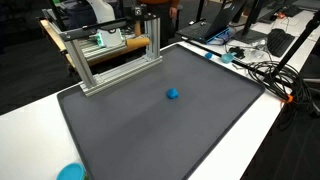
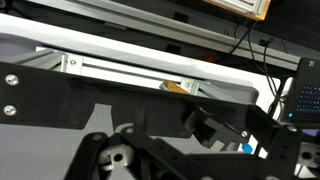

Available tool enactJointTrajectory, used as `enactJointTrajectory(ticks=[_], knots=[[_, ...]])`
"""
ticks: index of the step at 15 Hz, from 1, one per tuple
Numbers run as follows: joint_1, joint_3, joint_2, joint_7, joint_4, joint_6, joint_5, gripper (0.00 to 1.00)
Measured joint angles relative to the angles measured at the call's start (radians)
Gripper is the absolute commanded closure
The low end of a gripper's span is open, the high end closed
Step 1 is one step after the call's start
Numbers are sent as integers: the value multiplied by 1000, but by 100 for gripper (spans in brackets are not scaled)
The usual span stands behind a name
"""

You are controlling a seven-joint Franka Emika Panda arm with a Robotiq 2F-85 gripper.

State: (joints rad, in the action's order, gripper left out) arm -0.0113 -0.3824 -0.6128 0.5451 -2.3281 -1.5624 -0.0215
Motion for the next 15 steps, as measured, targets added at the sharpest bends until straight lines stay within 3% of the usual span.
enactJointTrajectory(ticks=[6, 12, 15], knots=[[-9, 14, 3, -44, 1, 20, 28, 0], [-50, 213, -19, -478, 11, 56, 193, 0], [-53, 332, -38, -710, 7, 4, 274, 0]])
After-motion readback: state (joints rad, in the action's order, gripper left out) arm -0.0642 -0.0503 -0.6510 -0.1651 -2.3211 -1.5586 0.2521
